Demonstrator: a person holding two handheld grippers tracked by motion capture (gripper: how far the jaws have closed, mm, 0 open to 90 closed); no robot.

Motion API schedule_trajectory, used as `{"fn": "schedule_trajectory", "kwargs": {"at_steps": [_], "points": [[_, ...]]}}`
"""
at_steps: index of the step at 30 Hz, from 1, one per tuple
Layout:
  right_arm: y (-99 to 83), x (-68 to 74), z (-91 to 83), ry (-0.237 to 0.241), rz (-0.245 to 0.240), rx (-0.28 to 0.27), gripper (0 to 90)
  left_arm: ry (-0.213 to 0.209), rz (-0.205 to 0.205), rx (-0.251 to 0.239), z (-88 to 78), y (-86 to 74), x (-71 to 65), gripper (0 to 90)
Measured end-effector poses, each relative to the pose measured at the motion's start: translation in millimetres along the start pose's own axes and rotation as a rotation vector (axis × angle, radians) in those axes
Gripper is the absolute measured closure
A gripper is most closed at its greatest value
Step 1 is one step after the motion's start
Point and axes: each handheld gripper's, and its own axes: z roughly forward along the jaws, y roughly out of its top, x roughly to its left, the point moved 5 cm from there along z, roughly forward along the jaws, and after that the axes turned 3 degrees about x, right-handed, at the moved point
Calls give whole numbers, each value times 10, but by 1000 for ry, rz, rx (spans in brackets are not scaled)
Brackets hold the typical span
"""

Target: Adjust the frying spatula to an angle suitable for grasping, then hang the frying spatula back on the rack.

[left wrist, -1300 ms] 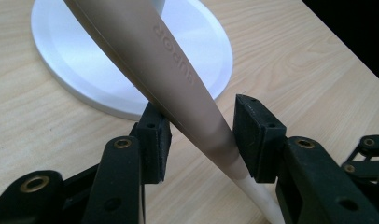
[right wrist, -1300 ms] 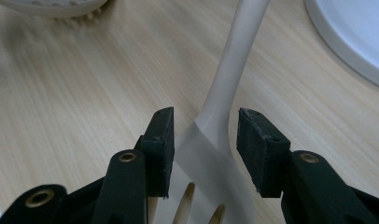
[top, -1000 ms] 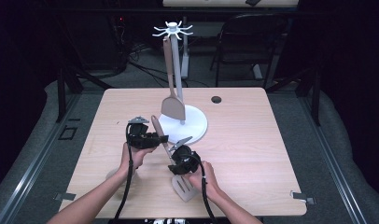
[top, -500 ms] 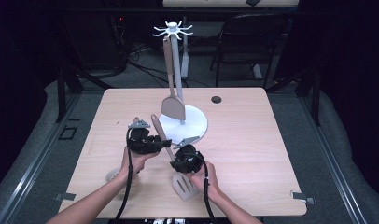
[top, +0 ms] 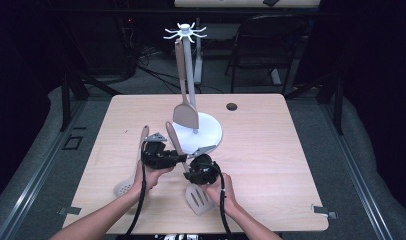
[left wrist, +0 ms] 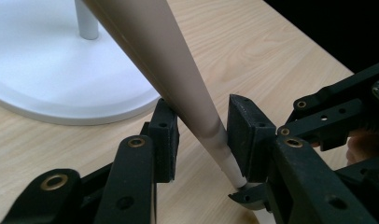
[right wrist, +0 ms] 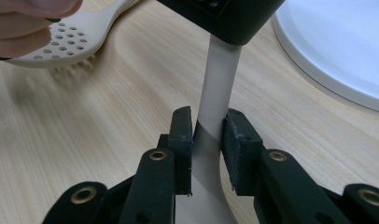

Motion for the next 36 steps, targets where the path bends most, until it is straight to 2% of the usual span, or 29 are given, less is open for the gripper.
{"fn": "schedule_trajectory", "kwargs": {"at_steps": [5, 8, 9, 15, 18, 21, 23, 24, 25, 27, 30, 33, 36], "points": [[-18, -13, -38, 23, 2, 7, 733, -17, 4, -1, -5, 12, -30, 660], [-29, -12, -88, 19, -6, 9, 692, -25, 5, -3, -8, 13, -29, 666], [-34, -15, -112, 16, -10, 14, 670, -29, -8, -6, -4, 9, -25, 668], [-125, -152, -291, -7, 12, 25, 477, -39, -22, -9, 7, 3, 3, 671], [-217, -241, -383, -24, 24, 65, 336, -44, -24, -15, 4, 10, -4, 674], [-285, -306, -433, -56, 33, 74, 203, -49, -21, -17, -4, 20, -12, 677], [-326, -345, -476, -79, 42, 75, 150, -54, -13, -20, -12, 30, -18, 679], [-345, -376, -517, -95, 30, 92, 143, -55, -13, -21, -14, 33, -22, 680], [-357, -392, -535, -96, 45, 71, 128, -57, -13, -23, -15, 35, -23, 682], [-409, -437, -598, -119, 43, 107, 72, -57, -17, -26, -21, 36, -22, 684], [-517, -500, -675, -173, 31, 134, 24, -59, -19, -36, -29, 40, -18, 687], [-615, -562, -764, -196, 43, 137, 2, -61, -20, -47, -41, 51, -26, 692], [-702, -632, -873, -205, 76, 122, 0, -63, -16, -57, -54, 66, -37, 697]]}}
